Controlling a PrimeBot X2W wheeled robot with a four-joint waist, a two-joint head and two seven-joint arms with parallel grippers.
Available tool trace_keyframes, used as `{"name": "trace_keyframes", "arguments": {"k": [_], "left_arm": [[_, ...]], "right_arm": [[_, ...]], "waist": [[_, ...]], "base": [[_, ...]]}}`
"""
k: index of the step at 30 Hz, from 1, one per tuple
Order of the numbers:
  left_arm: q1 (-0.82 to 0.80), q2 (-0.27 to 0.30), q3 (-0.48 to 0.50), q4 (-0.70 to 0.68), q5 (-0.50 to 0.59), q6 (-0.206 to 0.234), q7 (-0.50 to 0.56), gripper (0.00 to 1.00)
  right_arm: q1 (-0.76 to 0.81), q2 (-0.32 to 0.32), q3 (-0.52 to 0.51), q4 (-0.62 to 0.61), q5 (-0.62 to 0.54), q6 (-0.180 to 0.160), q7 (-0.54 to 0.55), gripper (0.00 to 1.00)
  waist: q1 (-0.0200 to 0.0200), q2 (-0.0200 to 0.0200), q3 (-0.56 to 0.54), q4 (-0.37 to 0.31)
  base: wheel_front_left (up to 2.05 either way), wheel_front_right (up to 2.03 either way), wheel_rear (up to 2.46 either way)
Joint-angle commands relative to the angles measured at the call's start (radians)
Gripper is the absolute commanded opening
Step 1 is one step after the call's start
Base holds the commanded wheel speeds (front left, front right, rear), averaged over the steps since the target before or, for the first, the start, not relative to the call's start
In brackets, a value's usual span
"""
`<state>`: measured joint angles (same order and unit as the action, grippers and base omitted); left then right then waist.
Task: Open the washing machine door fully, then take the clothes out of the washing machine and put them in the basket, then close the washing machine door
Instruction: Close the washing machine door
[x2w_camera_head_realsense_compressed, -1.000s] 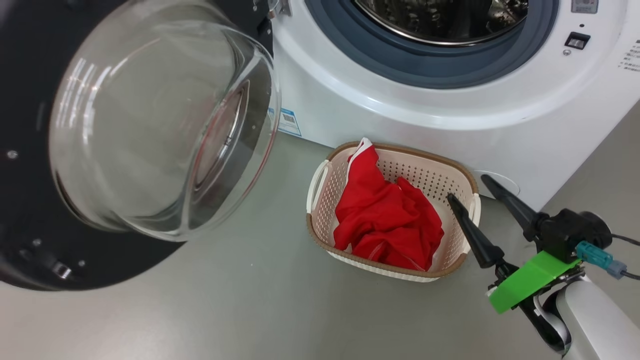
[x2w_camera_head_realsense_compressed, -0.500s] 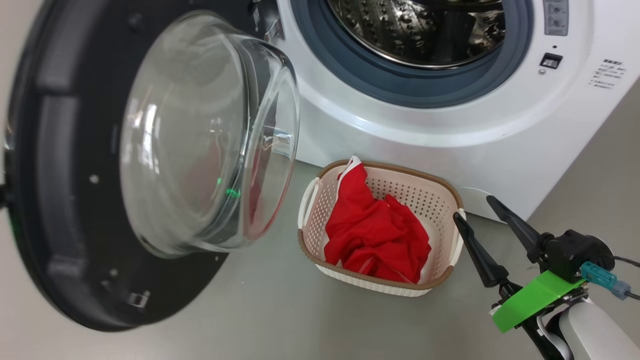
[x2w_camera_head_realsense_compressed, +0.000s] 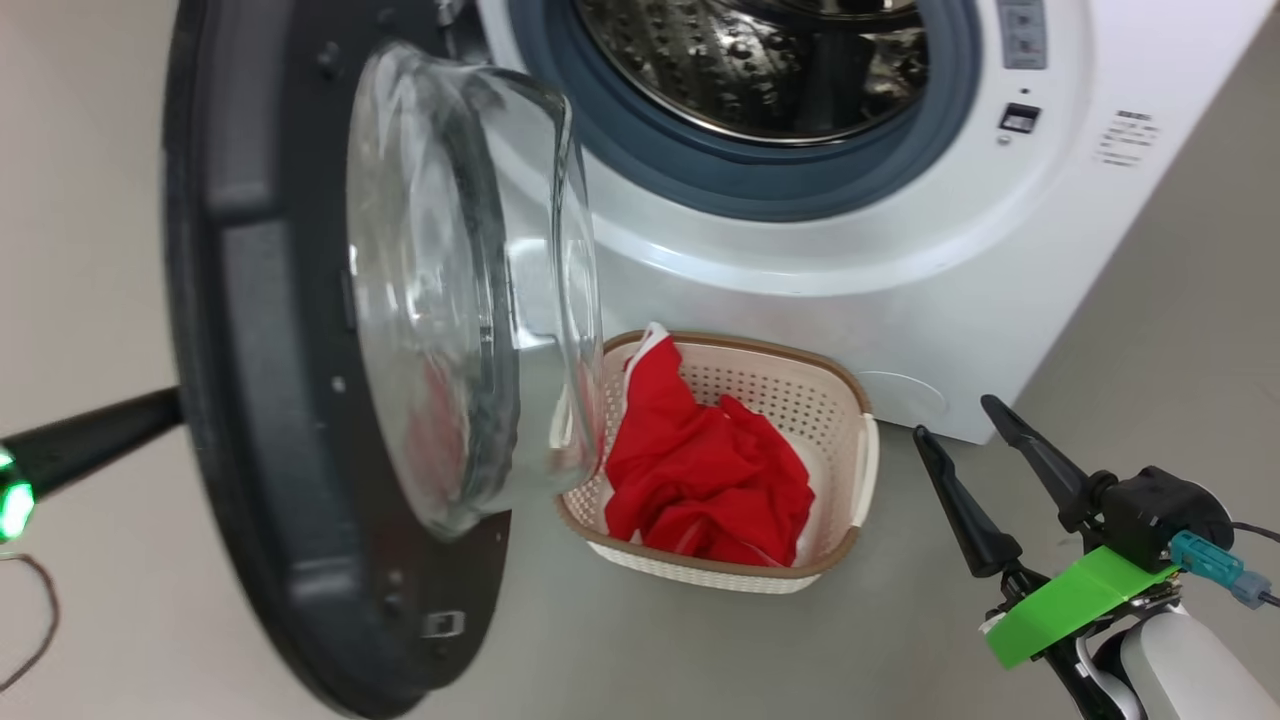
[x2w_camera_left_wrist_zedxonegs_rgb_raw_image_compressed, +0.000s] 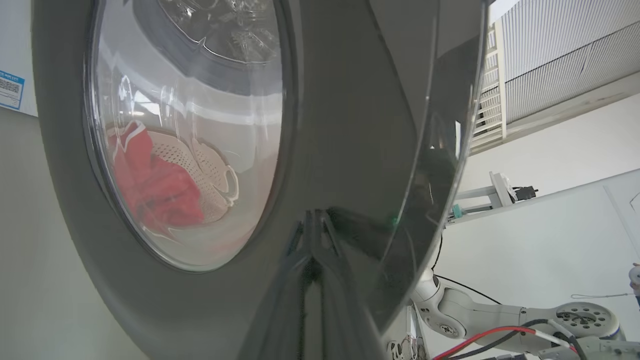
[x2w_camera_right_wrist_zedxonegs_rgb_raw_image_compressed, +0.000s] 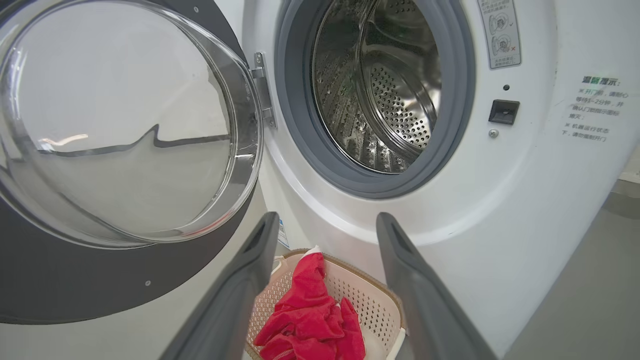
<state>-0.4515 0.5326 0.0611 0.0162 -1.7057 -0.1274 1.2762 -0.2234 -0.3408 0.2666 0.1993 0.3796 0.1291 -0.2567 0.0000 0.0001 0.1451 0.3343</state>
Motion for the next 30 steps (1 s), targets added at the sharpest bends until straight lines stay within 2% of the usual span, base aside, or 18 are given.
{"name": "trace_keyframes", "arguments": {"k": [1, 15, 30], "left_arm": [[-0.024, 0.03, 0.028, -0.055, 0.018, -0.003, 0.004, 0.0], [-0.1, -0.121, -0.058, -0.142, 0.09, -0.003, -0.049, 0.0], [-0.213, -0.198, -0.099, -0.111, 0.187, -0.003, -0.153, 0.0]], "right_arm": [[0.012, -0.001, 0.007, -0.029, -0.002, 0.002, -0.005, 1.0], [0.013, 0.027, -0.027, -0.045, -0.013, 0.002, -0.005, 1.0], [0.002, 0.069, -0.054, -0.065, -0.026, 0.002, -0.005, 1.0]], "waist": [[0.0, -0.0001, 0.0, -0.026], [0.0, -0.0001, 0.02, -0.159], [0.0, -0.0001, 0.068, -0.322]], "base": [[0.0, 0.0, 0.0], [0.0, 0.0, 0.0], [0.0, 0.0, 0.0]]}}
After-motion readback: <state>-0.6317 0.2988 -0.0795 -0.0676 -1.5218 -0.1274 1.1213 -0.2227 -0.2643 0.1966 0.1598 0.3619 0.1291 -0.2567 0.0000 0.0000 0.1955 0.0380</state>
